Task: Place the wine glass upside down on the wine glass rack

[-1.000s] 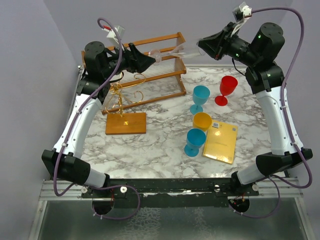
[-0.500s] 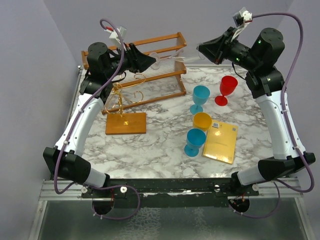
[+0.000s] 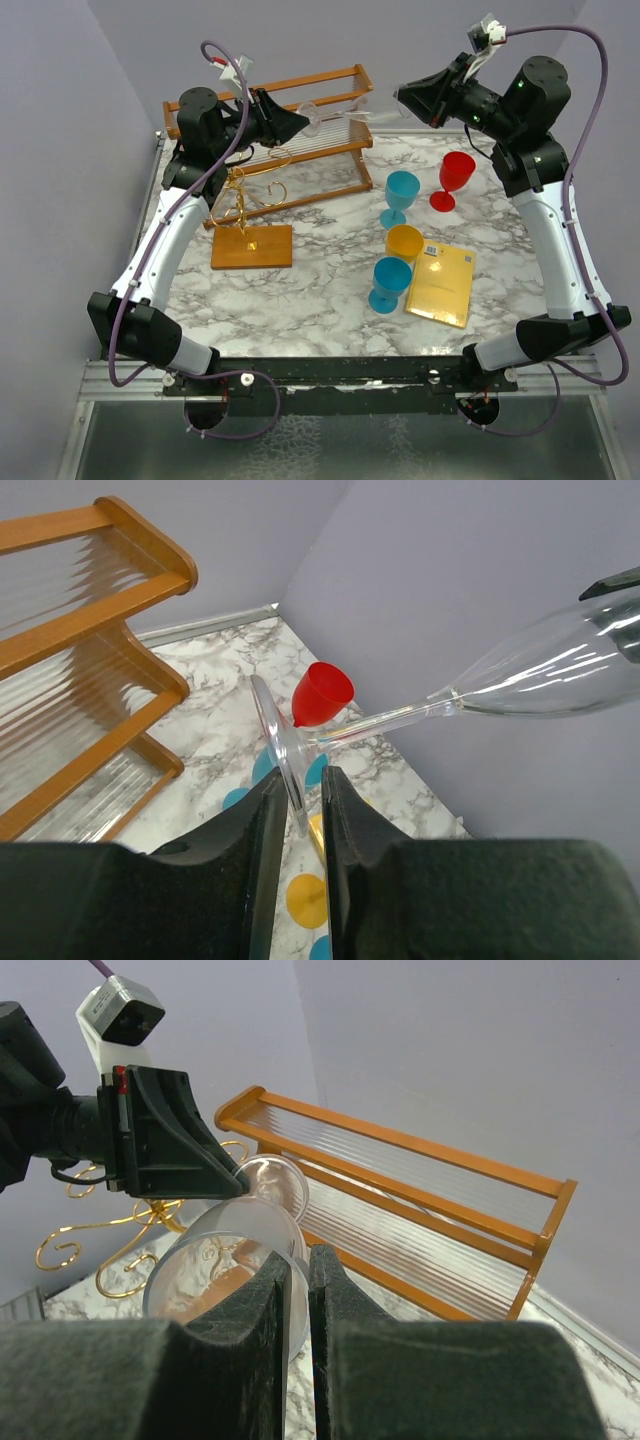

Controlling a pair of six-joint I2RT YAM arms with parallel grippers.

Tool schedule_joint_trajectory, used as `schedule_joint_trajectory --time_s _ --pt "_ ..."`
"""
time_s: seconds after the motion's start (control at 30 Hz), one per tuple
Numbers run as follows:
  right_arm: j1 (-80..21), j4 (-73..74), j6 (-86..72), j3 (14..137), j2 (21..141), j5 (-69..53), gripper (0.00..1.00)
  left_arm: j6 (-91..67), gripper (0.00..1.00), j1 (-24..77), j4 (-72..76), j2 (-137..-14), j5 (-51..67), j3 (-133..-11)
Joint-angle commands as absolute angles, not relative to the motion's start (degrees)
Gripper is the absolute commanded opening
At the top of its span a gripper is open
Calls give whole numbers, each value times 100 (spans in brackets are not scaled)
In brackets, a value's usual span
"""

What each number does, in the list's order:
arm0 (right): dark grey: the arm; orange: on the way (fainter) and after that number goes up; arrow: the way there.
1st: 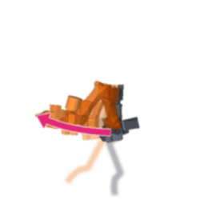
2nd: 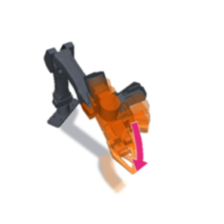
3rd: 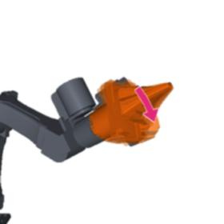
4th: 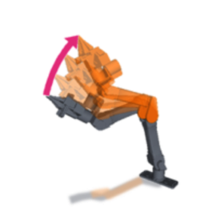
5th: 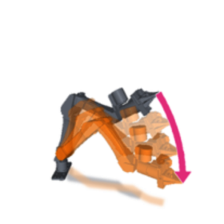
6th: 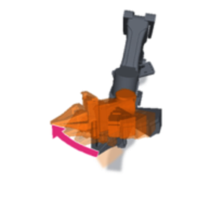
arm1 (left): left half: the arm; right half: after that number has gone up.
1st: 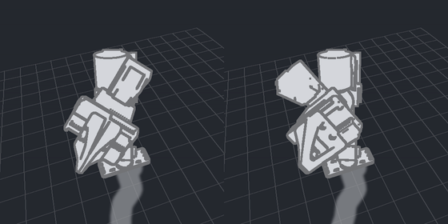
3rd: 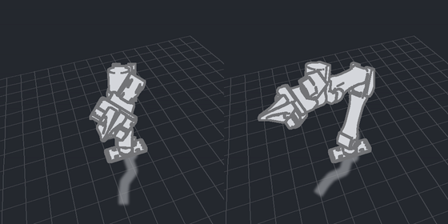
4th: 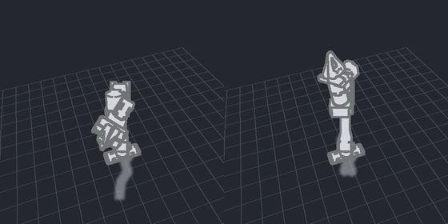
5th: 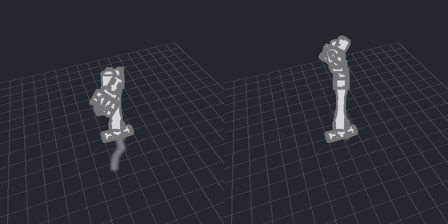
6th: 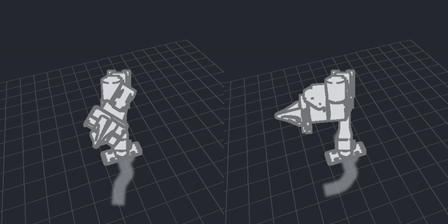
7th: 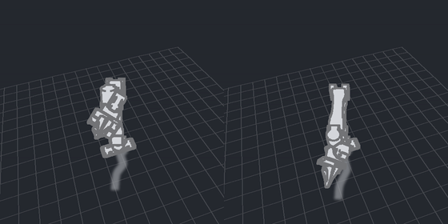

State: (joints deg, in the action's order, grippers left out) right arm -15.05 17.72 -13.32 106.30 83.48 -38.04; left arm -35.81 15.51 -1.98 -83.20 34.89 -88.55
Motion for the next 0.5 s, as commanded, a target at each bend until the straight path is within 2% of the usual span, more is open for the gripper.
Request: schedule_joint_trajectory --time_s 0.0,0.27,0.4,0.47 --pt "-1538 1434 -1380 10576 8202 -3810 1 -3734 20 1595 34 -8349 3565 -8866" --pt "-1538 1316 -1325 10325 8091 -3948 1 -3746 0 1598 125 -8343 3521 -8901" --pt "-1538 1304 -1154 10093 7944 -3835 1 -3654 0 1589 359 -8238 3436 -8772" --pt "-1533 1345 -1042 10013 7850 -3719 5 -3559 0 1586 356 -8210 3427 -8771"
